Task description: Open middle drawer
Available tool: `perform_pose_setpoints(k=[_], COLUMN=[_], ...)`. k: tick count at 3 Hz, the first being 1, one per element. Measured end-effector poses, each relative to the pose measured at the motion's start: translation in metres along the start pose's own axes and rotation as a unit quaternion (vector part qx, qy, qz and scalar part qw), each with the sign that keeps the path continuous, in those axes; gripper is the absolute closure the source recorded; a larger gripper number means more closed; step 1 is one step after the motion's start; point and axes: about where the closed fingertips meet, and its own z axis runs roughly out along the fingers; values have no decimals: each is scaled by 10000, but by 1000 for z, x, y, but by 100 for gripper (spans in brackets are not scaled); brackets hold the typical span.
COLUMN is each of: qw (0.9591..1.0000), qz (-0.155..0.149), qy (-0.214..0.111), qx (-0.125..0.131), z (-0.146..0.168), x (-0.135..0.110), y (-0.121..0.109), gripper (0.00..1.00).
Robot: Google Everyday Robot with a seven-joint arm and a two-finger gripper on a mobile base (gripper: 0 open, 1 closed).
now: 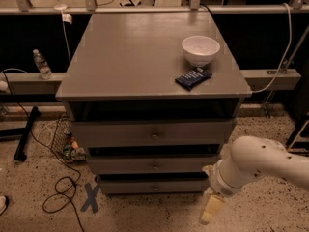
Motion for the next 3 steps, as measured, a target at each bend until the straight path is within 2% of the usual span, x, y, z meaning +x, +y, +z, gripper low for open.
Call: perform_pose_setpoints(k=[2,3], qw=[9983,9955], qz=[-306,-497], qy=[-182,-296], qx=[461,752], z=[35,52], x=[-9,-17], y=[-38,-60], gripper=[0,0])
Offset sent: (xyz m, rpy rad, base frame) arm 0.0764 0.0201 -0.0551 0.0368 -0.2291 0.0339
